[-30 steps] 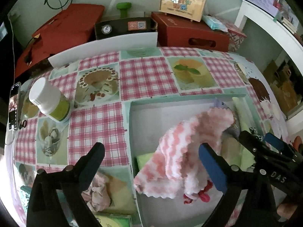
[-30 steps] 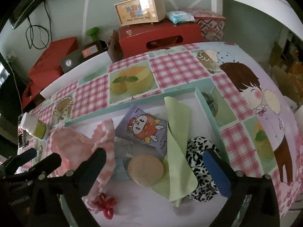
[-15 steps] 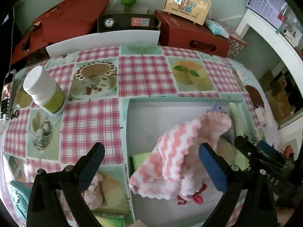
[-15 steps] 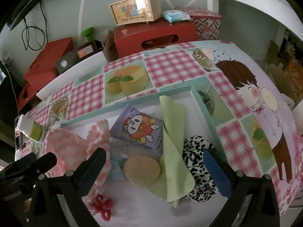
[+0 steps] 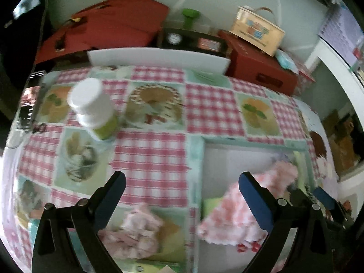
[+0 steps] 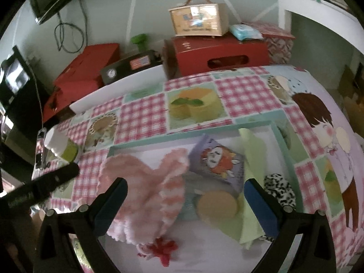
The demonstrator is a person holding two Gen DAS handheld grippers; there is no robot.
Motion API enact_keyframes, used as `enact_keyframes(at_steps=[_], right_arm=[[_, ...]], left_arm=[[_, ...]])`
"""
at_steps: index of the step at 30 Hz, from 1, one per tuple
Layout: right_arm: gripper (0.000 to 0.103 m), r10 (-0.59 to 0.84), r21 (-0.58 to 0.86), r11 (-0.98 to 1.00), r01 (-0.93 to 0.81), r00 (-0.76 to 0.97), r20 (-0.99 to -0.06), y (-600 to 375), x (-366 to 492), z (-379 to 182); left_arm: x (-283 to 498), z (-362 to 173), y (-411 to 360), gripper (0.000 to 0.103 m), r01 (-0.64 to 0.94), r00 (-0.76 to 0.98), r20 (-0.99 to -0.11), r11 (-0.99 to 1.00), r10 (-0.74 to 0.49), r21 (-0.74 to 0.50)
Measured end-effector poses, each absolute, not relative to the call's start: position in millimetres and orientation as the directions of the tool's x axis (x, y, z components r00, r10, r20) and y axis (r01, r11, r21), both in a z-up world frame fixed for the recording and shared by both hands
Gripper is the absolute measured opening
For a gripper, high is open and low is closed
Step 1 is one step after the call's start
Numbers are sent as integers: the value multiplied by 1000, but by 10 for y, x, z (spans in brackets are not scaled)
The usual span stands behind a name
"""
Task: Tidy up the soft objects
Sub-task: 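Move both grippers back toward the green tissue pack and crumpled cloth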
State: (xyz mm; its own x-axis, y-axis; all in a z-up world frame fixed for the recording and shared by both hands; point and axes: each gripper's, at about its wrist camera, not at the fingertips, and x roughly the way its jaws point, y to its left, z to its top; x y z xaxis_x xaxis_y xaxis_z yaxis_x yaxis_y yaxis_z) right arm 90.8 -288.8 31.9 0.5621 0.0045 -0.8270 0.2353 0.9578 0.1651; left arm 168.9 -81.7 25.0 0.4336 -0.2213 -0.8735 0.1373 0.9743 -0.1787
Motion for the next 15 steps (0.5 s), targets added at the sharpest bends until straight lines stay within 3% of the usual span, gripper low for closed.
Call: enact_keyframes(at_steps=[15], right_arm=[[103, 86, 144, 987, 70, 529, -844, -2216, 1051, 227]], left_arm=[[1815, 157, -79, 99, -51, 430, -881, 969, -199, -243]])
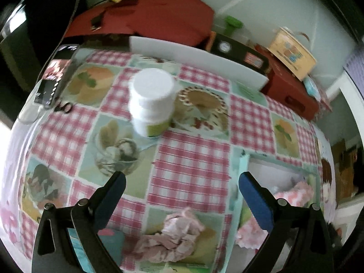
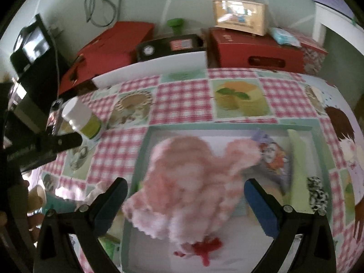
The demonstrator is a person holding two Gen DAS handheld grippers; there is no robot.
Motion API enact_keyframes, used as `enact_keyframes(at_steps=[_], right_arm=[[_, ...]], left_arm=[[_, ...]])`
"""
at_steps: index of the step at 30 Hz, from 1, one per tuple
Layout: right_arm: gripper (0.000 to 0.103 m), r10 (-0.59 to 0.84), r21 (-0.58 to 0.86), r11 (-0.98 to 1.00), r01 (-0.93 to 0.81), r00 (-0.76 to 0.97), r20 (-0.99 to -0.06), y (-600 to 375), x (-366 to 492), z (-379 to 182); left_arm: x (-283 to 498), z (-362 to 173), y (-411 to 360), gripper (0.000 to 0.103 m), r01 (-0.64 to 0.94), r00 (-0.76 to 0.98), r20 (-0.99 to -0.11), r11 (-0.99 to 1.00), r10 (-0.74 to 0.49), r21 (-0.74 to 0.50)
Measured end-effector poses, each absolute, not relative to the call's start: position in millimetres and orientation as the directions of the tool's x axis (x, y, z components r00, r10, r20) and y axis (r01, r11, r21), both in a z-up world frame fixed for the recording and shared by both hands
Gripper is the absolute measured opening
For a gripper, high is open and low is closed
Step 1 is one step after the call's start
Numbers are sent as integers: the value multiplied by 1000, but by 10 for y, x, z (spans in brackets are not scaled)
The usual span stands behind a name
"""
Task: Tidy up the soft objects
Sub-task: 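Move both grippers back toward the green tissue pack and crumpled cloth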
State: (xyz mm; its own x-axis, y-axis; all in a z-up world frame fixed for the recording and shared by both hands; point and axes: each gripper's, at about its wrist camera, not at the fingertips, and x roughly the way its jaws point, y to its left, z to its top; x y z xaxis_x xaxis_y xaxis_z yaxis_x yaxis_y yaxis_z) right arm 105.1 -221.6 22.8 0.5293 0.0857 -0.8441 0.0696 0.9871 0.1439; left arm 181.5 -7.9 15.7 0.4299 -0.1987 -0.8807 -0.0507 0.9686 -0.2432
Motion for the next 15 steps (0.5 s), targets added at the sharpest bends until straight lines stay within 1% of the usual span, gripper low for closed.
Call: enact_keyframes(at_steps=[3, 7, 15], right_arm=[[103, 105, 140, 990, 29, 519, -848, -2068, 1081, 201], [103, 129, 131, 991, -31, 494, -860, -1866, 1117, 141], [103, 154, 103, 986, -134, 459, -875, -1544, 1100, 52]], left_arm=[[1813, 151, 35, 99, -76, 433, -878, 962, -204, -261], [1806, 135, 130, 99, -93, 428, -883, 962, -193, -256], [1795, 158, 222, 99, -90, 438, -877, 960, -200, -264]])
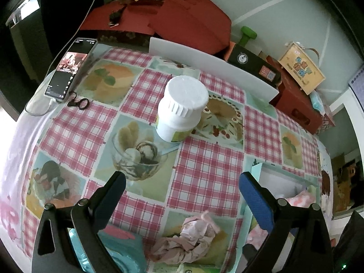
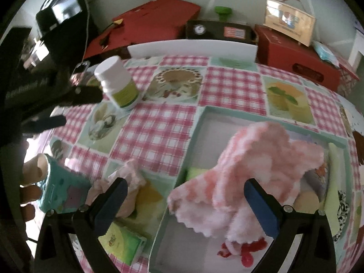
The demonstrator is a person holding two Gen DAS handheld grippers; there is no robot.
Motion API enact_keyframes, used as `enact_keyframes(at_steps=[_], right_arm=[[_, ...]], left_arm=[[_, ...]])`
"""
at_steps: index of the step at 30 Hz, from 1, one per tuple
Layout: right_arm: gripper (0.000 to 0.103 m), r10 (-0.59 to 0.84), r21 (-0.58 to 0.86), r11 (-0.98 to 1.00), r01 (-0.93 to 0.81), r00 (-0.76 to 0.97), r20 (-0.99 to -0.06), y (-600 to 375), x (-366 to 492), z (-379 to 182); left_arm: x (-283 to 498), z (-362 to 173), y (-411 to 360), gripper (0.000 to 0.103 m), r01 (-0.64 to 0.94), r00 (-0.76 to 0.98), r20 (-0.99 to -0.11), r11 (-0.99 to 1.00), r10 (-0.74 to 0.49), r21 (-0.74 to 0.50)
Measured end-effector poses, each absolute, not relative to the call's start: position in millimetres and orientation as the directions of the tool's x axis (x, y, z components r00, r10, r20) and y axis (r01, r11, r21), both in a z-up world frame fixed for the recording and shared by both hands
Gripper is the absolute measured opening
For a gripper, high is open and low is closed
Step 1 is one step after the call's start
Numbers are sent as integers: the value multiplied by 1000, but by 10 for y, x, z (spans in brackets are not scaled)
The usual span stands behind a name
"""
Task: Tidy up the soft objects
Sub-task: 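Move both grippers back toward the green tissue pack and crumpled cloth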
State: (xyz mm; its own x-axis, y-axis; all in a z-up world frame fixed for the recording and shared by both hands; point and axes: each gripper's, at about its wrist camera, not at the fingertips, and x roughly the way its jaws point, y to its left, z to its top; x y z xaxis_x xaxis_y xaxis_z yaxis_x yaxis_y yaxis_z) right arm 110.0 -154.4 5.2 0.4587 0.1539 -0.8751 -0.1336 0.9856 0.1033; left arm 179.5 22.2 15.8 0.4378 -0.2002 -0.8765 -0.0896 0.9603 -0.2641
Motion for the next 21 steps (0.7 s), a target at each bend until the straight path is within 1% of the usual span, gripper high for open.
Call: enact_keyframes(at_steps=[5, 9, 16, 21], right_arm=[[103, 159, 101, 983, -151, 440, -884, -1470, 1088, -4], [103, 146, 91, 986, -143, 437, -888, -1439, 1056, -22], [103, 160, 114, 985, -130, 440, -884, -1426, 920, 16], [103, 200, 143, 976, -162, 430, -880, -1370, 765, 29]], left_arm=[[1733, 126, 178, 99, -14, 355, -894, 955, -272, -296], [1604, 171, 200, 99, -1, 337, -906, 962, -258, -274], [1331, 396, 252, 99, 15, 384, -875, 949, -295, -314], [1225, 372, 261, 99, 7, 341, -889, 947, -305, -322]])
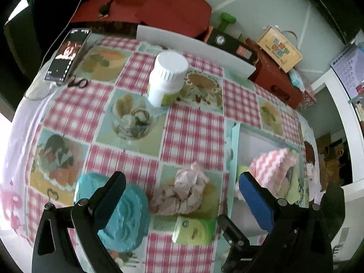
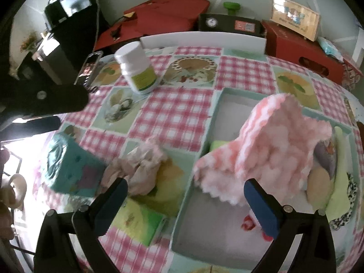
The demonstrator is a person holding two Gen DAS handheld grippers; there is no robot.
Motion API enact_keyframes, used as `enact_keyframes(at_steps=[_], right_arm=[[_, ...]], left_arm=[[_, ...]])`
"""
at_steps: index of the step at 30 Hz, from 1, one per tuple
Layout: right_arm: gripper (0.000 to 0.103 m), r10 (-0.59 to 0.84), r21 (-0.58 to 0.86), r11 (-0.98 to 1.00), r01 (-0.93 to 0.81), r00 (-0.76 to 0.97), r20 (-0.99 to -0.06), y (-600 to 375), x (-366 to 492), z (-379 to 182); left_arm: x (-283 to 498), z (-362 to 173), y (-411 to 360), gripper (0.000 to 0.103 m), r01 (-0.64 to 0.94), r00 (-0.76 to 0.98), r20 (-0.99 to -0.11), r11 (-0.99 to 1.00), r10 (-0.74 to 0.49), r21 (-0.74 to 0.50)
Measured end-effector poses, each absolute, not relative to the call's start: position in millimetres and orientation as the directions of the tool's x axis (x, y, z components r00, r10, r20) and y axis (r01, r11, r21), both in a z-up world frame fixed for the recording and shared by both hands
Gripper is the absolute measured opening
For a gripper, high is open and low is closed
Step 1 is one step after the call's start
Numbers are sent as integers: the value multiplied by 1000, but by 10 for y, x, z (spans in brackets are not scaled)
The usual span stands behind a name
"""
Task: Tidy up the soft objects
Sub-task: 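Move both grippers back toward the green tissue pack and crumpled cloth, then grasp the green tissue pack with the right gripper and lift it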
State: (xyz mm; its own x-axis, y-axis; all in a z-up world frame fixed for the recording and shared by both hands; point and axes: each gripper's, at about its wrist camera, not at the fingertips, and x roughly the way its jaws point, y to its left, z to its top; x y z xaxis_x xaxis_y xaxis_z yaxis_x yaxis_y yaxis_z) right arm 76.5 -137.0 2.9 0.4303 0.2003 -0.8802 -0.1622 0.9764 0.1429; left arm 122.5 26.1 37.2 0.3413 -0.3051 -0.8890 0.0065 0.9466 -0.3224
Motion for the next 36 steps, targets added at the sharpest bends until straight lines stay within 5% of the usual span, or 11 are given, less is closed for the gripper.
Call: enact_keyframes(at_steps=[36], right_arm=[[93, 226, 87, 917, -389, 327, -917, -833, 370, -177]], left_arm=[[185, 282, 883, 98, -72, 295, -907, 939, -302, -336]])
